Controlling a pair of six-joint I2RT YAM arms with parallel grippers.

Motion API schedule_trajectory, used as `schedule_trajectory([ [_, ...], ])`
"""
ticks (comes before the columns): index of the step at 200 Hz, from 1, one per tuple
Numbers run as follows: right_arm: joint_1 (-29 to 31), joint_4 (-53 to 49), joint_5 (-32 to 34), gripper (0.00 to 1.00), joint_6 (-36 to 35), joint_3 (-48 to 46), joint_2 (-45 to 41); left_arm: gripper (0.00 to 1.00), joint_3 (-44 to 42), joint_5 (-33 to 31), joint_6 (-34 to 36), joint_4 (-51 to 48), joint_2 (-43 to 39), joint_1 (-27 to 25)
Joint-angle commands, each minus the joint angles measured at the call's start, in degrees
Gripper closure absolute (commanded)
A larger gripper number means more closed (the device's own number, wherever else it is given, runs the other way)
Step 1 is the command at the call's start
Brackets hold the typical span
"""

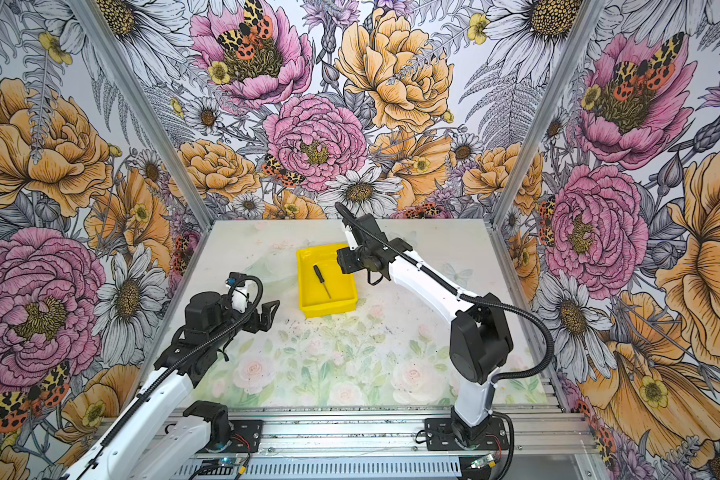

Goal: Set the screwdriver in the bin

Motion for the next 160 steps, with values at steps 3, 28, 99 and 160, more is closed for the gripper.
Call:
schedule_trajectory([
  [3,-0.33,1.53,4.86,0.35,-1.29,-6.86,-7.41,0.01,1.31,-4.55,-1.88,-0.59,-0.17,0.48],
  [28,-0.63,3.48,7.54,0.07,-1.24,-14.52,-14.74,0.01,0.84,-5.68,-3.12,0.08,-0.71,2.08],
  [99,-4.07,11.45,13.94,0.01,-1.56,-33.91,-33.8,0.01,-1.06,-4.17,-4.4,1.49,-1.22,6.75],
  [160,-12.12,26.93,31.81,0.0,-1.06,-54.19,-49.11,0.01,-3.27,-7.63,-4.36,4.96,-2.18,10.71],
])
